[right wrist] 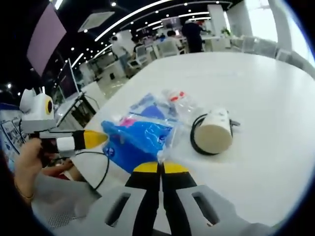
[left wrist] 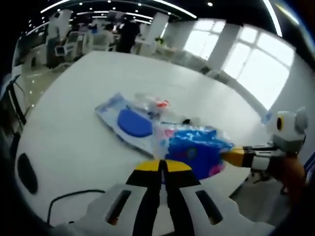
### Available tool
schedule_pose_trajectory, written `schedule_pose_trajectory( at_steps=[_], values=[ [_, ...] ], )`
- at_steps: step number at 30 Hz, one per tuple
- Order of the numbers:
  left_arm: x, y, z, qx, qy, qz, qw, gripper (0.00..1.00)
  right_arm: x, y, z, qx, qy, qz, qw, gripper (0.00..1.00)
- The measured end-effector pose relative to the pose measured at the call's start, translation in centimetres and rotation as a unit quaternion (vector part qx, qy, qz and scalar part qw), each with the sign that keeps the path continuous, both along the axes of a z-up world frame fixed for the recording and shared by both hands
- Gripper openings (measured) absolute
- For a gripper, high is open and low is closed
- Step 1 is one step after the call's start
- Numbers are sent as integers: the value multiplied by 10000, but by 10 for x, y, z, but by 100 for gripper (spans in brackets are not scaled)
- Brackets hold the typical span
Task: Arrange the tabletop items into an orderly group along one side of the table until the central work area is clear of visible clutter.
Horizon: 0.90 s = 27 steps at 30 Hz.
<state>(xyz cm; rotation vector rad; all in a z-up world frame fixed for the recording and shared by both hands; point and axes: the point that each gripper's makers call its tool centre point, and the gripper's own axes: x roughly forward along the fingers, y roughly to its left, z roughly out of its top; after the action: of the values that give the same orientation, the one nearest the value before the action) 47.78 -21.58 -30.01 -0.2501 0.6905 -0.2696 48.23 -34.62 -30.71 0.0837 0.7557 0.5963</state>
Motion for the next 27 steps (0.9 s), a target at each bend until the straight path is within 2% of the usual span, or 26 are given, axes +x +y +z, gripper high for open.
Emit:
schedule_pose_trajectory(
  at_steps=[7,12,19,22,25,27],
  values=[
    [1,-3,1,112,-125,-192,9997,1,8,-3,10,213,115,-78,9997,1],
    [3,-2,2,253,-212,-260,9991,5,12,-4,12,385,221,-139,9989,1],
    [7,-1,6,340,-364,-270,9984,24,15,-7,16,370,219,-128,9990,1],
    [9,-9,9,287,-496,-417,9975,35,18,-8,18,324,193,-70,9993,1],
    [13,-14,16,591,-758,-635,9933,45,22,-12,21,251,153,-48,9996,1],
    [13,-16,19,656,-865,-718,9915,48,24,-13,22,247,156,-42,9996,1]
  ],
)
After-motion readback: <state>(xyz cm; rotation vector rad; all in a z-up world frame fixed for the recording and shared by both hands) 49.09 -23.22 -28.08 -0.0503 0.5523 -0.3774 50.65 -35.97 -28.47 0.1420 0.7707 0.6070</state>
